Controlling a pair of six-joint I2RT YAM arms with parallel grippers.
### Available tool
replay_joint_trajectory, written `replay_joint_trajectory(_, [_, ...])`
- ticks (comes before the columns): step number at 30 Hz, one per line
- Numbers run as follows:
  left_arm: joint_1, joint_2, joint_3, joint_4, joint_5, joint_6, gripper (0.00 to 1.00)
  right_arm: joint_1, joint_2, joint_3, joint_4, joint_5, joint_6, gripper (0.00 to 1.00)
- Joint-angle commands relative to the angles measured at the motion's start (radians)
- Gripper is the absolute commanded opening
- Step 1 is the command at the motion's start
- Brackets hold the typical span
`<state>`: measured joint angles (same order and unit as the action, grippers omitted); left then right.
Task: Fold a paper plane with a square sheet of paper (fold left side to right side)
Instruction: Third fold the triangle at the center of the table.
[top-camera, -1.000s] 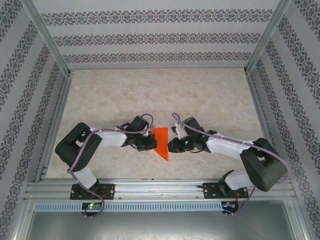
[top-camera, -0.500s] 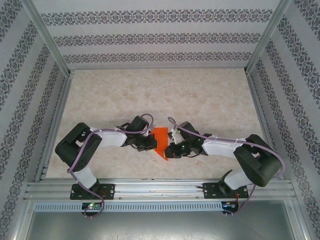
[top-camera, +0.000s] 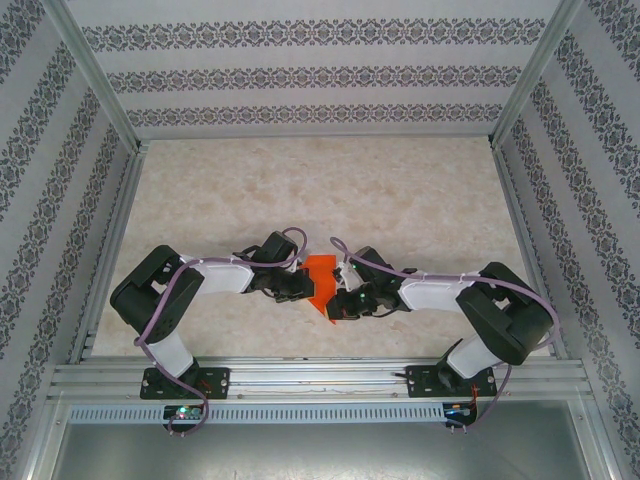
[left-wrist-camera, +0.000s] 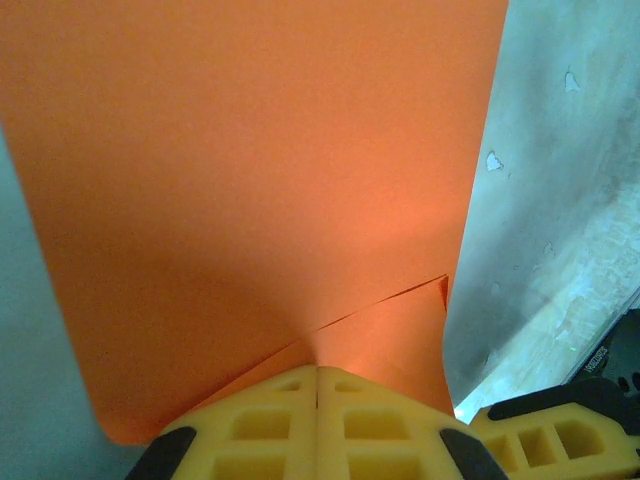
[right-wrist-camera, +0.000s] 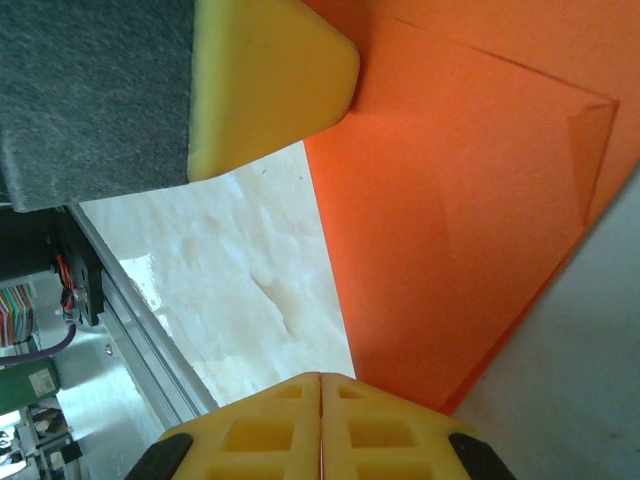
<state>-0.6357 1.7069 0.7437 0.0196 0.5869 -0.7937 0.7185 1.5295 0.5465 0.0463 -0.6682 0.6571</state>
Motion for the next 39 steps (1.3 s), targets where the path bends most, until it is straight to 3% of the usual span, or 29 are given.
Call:
replay_joint_trajectory(1, [-0.008,0.045,-0.01,-0.044,-0.038,0.008,0.05,0.016,0.019,-0.005,0.017,-0.007,0.012,0.08])
replay_joint_trajectory(26, [-0.005,0.048,-0.009,-0.056,-0.044,0.006,0.05,0.041,0.064,-0.041,0.02,-0.002,0.035,0.07])
replay_joint_trajectory(39, [0.002,0.05,-0.012,-0.064,-0.051,-0.001,0.05,0.053,-0.033,-0.115,-0.046,-0.003,0.044,0.02])
